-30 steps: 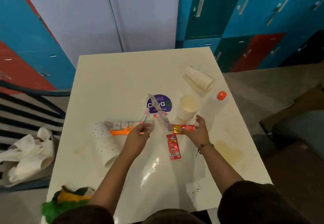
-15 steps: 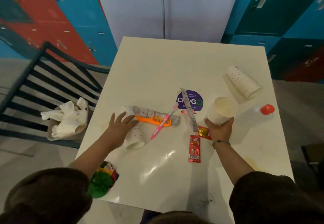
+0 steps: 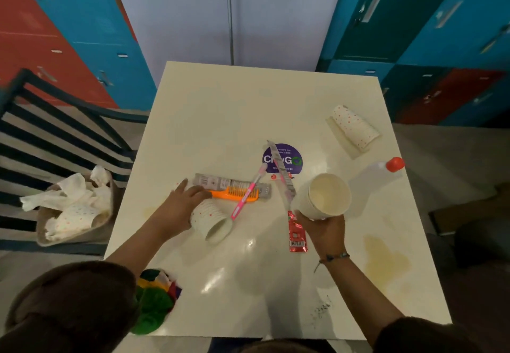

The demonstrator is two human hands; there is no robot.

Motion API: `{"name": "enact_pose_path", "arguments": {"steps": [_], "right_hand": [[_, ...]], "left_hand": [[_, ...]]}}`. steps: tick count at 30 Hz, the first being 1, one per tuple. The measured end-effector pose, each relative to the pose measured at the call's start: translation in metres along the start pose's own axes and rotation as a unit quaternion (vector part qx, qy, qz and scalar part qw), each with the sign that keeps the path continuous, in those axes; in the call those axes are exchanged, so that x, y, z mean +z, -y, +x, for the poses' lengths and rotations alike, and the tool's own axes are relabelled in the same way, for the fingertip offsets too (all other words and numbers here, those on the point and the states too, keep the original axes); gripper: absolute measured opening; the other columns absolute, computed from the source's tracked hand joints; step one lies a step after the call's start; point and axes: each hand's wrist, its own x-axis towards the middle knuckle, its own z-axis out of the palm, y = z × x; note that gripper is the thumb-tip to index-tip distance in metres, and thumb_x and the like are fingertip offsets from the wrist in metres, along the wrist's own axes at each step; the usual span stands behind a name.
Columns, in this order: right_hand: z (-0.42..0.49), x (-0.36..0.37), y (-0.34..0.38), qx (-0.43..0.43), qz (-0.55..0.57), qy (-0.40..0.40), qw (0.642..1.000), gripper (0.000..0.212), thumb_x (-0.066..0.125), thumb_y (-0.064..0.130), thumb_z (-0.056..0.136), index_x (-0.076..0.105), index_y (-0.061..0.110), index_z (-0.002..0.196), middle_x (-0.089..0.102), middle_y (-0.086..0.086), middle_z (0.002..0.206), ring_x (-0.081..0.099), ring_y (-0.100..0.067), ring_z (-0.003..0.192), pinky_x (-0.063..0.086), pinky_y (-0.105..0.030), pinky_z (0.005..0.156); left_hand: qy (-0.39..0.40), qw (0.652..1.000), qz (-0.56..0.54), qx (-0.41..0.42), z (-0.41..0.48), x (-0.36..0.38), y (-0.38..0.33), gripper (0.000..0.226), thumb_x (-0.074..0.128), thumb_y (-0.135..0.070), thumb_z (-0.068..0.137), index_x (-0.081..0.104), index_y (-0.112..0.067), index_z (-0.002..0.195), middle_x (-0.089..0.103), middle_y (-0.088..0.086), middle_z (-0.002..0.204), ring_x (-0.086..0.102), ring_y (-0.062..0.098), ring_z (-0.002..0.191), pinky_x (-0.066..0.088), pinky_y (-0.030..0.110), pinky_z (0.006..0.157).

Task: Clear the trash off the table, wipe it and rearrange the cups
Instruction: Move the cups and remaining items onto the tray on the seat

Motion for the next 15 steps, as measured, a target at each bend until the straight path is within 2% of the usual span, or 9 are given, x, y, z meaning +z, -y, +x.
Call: {"name": "enact_pose_path", "arguments": {"steps": [1,3,5,7,9,11,13,15], "right_hand": [[-0.004,0.0,0.002,-0.003,0.003,0.001,1.0,0.087,0.081,0.033,0.046,0.049,0.003,0.12,0.056,0.008,0.108,0.055,0.012,0.098,0.042,-0.002,0.087],[-0.009,-0.003,0.006,0.016,0.036,0.001,0.999,0.086,0.083,0.025,0.045,0.048,0.005,0.121,0.056,0.008,0.109,0.054,0.016,0.099,0.045,-0.005,0.085],[-0.011,-0.011,0.01,0.027,0.066,-0.01,0.997,0.09,0.083,0.024,0.043,0.045,0.006,0.123,0.055,0.009,0.11,0.055,0.014,0.099,0.048,-0.007,0.082],[-0.012,-0.022,0.015,0.025,0.054,-0.011,0.998,0.086,0.086,0.022,0.049,0.042,0.012,0.123,0.054,0.007,0.11,0.055,0.005,0.104,0.051,-0.009,0.079],[-0.015,-0.04,0.021,0.05,0.049,-0.029,0.997,0.085,0.09,0.028,0.049,0.043,0.016,0.119,0.055,0.0,0.109,0.055,-0.011,0.106,0.053,-0.028,0.088],[-0.019,-0.06,0.028,0.048,-0.015,-0.054,0.997,0.072,0.087,0.038,0.053,0.05,0.02,0.111,0.059,0.0,0.105,0.059,-0.011,0.096,0.049,-0.038,0.098],[-0.022,-0.088,0.026,0.021,-0.055,-0.097,0.994,0.064,0.087,0.036,0.053,0.053,0.024,0.106,0.062,-0.001,0.105,0.06,-0.013,0.098,0.047,-0.035,0.099],[-0.026,-0.114,0.027,0.008,-0.094,-0.153,0.984,0.058,0.087,0.021,0.057,0.055,0.018,0.105,0.061,-0.003,0.106,0.057,-0.017,0.104,0.046,-0.033,0.096]], "left_hand": [[-0.03,0.998,-0.063,-0.009,-0.003,-0.006,-0.007,0.069,0.078,-0.017,0.063,0.048,-0.025,0.125,0.056,0.003,0.125,0.051,0.031,0.121,0.035,0.049,0.105],[-0.088,0.973,-0.207,-0.06,-0.012,-0.019,-0.026,0.07,0.081,-0.007,0.057,0.052,-0.025,0.118,0.058,-0.004,0.114,0.055,0.017,0.102,0.041,0.031,0.088],[-0.129,0.945,-0.284,-0.095,-0.019,-0.03,-0.05,0.076,0.084,-0.006,0.055,0.047,-0.029,0.117,0.056,-0.008,0.11,0.052,0.011,0.095,0.039,0.022,0.075],[-0.163,0.922,-0.338,-0.096,-0.02,-0.034,-0.073,0.077,0.086,-0.007,0.055,0.047,-0.027,0.117,0.055,-0.008,0.107,0.052,0.012,0.097,0.037,0.018,0.073],[-0.157,0.912,-0.371,-0.082,-0.011,-0.04,-0.107,0.074,0.089,-0.014,0.051,0.052,-0.017,0.115,0.058,-0.003,0.104,0.057,0.018,0.098,0.038,0.019,0.076],[-0.146,0.903,-0.403,-0.024,-0.002,-0.048,-0.147,0.07,0.087,-0.029,0.045,0.052,-0.025,0.106,0.06,-0.005,0.097,0.059,0.008,0.093,0.04,0.01,0.074],[-0.127,0.893,-0.429,0.04,0.009,-0.051,-0.191,0.066,0.078,-0.041,0.042,0.048,-0.035,0.101,0.058,-0.013,0.095,0.059,-0.007,0.09,0.041,0.0,0.071],[-0.099,0.885,-0.449,0.071,0.022,-0.044,-0.226,0.067,0.077,-0.043,0.042,0.051,-0.034,0.103,0.062,-0.011,0.097,0.058,-0.011,0.091,0.044,0.001,0.072]]}}
